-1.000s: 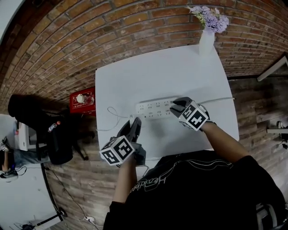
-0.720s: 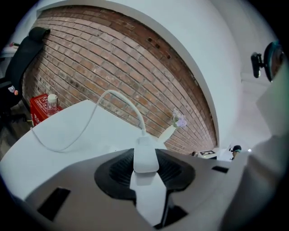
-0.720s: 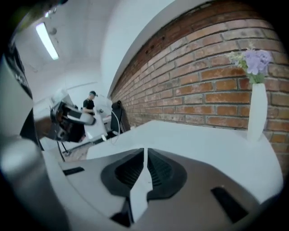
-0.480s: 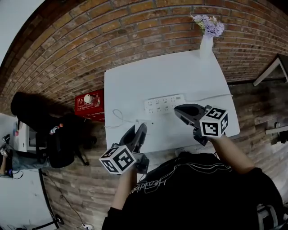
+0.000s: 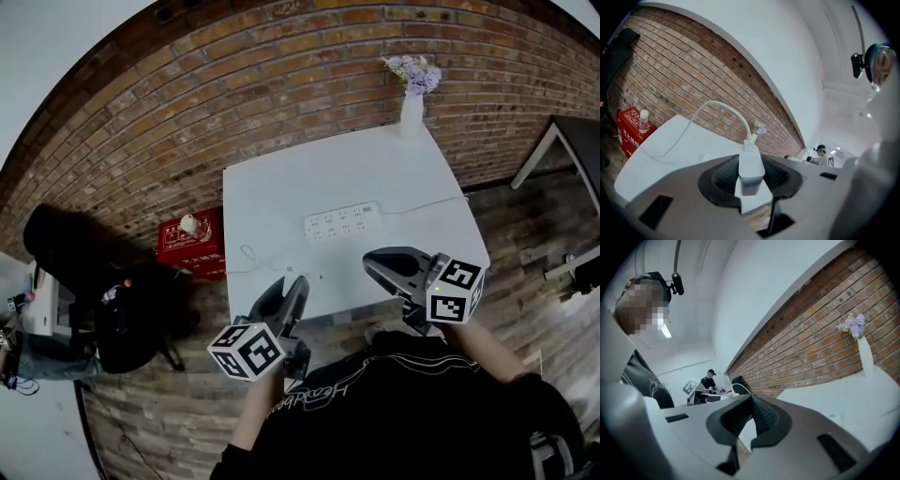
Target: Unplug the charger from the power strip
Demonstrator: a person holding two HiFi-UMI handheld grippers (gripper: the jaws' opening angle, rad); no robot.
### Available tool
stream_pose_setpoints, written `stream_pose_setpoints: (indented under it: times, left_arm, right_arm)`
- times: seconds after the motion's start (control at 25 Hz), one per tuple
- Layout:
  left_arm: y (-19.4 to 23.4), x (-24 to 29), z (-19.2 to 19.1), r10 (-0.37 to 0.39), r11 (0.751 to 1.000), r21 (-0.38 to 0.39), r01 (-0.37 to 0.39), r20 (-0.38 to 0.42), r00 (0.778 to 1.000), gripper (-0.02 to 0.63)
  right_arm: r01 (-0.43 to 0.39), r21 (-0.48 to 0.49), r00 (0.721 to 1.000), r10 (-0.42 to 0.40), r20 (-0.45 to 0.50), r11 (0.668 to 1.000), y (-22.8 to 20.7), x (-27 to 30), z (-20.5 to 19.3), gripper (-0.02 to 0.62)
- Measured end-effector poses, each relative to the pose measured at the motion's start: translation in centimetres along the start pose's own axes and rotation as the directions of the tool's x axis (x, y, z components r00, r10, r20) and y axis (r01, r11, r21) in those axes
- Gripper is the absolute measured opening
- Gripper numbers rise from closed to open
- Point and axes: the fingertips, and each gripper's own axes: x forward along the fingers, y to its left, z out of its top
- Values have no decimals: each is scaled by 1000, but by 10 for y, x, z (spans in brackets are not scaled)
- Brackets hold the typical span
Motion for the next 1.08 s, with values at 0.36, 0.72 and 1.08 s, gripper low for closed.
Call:
stream_pose_setpoints:
  times: [0.36, 0.72, 1.08]
  left_arm:
    - [-4, -7, -12, -28, 1000, 13, 28, -3, 1000, 137]
    - [-7, -1, -18, -53, 999, 10, 53, -22, 998, 137]
    - [-10, -3, -28, -61, 998, -6, 61, -36, 998, 137]
  right_arm:
    - [34, -20, 999, -35, -38, 999, 13, -9, -25, -3]
    - [59, 4, 997, -59, -42, 998, 13, -16, -35, -3]
    - [59, -1, 997, -59, -55, 998, 16, -18, -38, -3]
